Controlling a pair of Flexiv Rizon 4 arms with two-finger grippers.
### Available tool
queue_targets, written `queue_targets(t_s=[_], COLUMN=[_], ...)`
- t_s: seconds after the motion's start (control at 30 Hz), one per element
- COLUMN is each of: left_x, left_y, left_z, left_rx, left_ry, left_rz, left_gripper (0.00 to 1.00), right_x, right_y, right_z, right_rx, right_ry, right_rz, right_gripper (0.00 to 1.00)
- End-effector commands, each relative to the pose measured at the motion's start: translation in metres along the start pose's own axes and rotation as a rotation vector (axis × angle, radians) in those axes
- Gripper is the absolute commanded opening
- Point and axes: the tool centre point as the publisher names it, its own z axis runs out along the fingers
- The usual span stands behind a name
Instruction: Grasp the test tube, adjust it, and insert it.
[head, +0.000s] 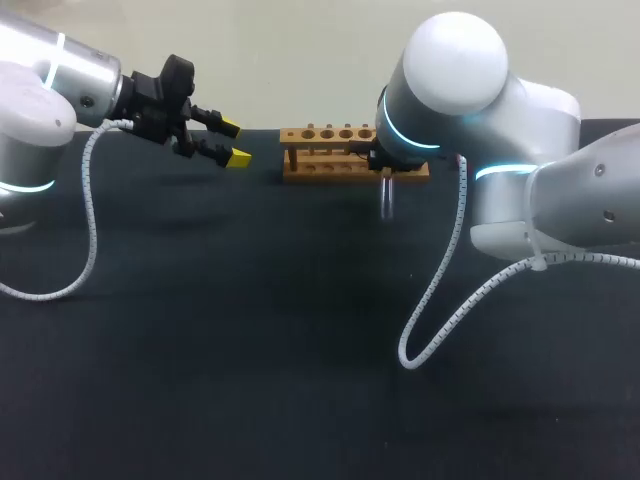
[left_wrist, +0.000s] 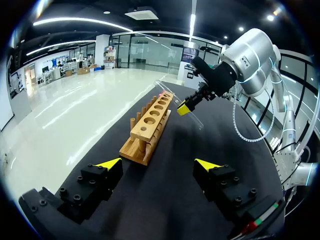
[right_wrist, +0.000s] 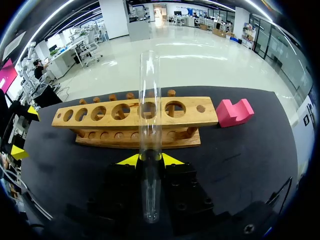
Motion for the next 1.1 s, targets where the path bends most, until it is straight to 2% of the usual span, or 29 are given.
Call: queue_targets(t_s=[0.03, 0.3, 0.63, 0.8, 0.93, 1.1], left_x=[0.001, 0.001, 0.001, 0.001, 0.001, 0.001], left_y=[0.000, 0.000, 0.000, 0.000, 0.000, 0.000], left_z=[0.000, 0.000, 0.000, 0.000, 0.000, 0.000], left_rx=[-0.001, -0.001, -0.001, -0.001, -0.001, -0.001], left_ry=[-0.004, -0.004, -0.004, -0.004, -0.004, -0.004], left_rz=[0.003, 0.003, 0.003, 0.003, 0.003, 0.003], left_gripper=[1.00, 1.00, 1.00, 1.00, 1.00, 1.00], right_x=[0.001, 0.002, -0.001, -0.008, -0.018, -0.030], right_y=[0.000, -0.001, 0.003, 0.005, 0.007, 0.010], right_z=[0.004, 0.004, -0.022, -0.041, -0.055, -0.065], right_rx=[0.001, 0.006, 0.025, 0.030, 0.026, 0.014], right_ry=[0.011, 0.010, -0.063, -0.145, -0.262, -0.363], right_rz=[0.001, 0.013, 0.045, 0.070, 0.062, 0.039], right_gripper=[0.00, 0.00, 0.00, 0.00, 0.00, 0.00])
